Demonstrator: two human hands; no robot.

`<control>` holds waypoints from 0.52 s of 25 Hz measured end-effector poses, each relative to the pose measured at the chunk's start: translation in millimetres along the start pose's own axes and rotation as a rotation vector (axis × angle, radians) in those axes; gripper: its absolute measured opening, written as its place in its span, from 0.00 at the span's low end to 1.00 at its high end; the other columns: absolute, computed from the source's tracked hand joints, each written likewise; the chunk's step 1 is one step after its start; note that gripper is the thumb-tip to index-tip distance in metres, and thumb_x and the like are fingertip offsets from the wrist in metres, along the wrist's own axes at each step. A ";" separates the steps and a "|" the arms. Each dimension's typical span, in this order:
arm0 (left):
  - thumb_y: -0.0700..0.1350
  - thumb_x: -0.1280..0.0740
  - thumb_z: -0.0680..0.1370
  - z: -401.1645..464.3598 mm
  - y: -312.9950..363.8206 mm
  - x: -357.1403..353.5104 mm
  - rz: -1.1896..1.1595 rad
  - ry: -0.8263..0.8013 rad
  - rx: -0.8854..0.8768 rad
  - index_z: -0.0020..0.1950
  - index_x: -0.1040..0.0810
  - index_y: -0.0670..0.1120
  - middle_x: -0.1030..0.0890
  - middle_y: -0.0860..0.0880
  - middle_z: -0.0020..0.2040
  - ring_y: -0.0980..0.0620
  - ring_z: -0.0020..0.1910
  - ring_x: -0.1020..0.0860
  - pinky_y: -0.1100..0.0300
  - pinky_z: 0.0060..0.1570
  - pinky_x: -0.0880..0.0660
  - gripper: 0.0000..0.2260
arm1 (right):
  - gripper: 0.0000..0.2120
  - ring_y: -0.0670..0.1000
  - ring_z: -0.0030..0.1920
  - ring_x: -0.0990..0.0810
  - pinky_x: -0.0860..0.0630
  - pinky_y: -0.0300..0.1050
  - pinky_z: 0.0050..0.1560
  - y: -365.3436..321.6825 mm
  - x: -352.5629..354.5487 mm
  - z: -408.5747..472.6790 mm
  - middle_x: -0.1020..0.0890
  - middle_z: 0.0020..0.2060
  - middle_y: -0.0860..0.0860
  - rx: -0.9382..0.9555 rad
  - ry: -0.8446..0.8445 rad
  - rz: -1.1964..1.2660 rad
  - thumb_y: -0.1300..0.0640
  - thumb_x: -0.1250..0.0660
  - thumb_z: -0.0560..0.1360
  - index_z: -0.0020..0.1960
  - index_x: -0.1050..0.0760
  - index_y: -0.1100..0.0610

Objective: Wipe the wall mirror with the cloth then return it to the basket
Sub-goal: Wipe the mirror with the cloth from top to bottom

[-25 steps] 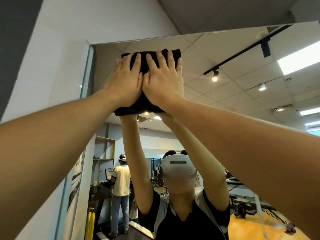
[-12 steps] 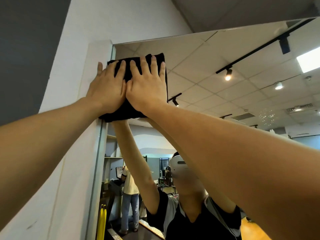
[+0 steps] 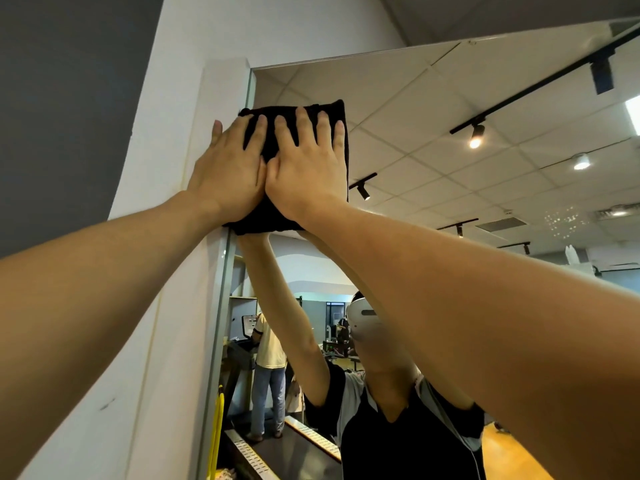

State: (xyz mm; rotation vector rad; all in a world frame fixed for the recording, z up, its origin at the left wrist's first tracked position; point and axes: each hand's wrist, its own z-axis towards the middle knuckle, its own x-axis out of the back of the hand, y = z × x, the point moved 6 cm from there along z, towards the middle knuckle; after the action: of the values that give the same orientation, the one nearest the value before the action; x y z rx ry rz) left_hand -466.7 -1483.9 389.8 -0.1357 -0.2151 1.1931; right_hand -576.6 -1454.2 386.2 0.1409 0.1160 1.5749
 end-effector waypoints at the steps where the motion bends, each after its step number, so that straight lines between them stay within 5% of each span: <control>1: 0.48 0.48 0.86 -6.1 2.3 0.2 -0.005 0.000 0.004 0.82 0.47 0.41 0.43 0.37 0.80 0.38 0.79 0.44 0.46 0.79 0.56 0.26 | 0.29 0.62 0.80 0.48 0.55 0.62 0.80 -0.8 -0.1 -5.4 0.41 0.80 0.56 0.003 -0.003 0.001 0.47 0.48 0.81 0.81 0.42 0.52; 8: 0.46 0.45 0.85 -54.8 12.6 -3.2 -0.014 -0.024 0.022 0.81 0.46 0.38 0.43 0.35 0.80 0.35 0.79 0.44 0.44 0.79 0.52 0.26 | 0.30 0.64 0.80 0.49 0.55 0.64 0.79 -8.7 -0.2 -54.2 0.42 0.81 0.58 0.042 -0.055 -0.025 0.46 0.48 0.81 0.81 0.43 0.53; 13: 0.48 0.47 0.85 -66.7 23.1 -9.7 -0.065 -0.011 0.114 0.82 0.47 0.40 0.45 0.37 0.80 0.34 0.78 0.43 0.39 0.76 0.40 0.27 | 0.31 0.65 0.81 0.52 0.55 0.65 0.79 -1.1 5.1 -60.4 0.47 0.82 0.60 0.083 -0.108 -0.027 0.44 0.47 0.83 0.82 0.47 0.56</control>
State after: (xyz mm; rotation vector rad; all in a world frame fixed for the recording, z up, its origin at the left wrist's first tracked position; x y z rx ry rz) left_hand -475.3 -1484.0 319.1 -0.0227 -0.1594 1.1388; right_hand -585.4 -1448.2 326.6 0.2879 0.0977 1.5326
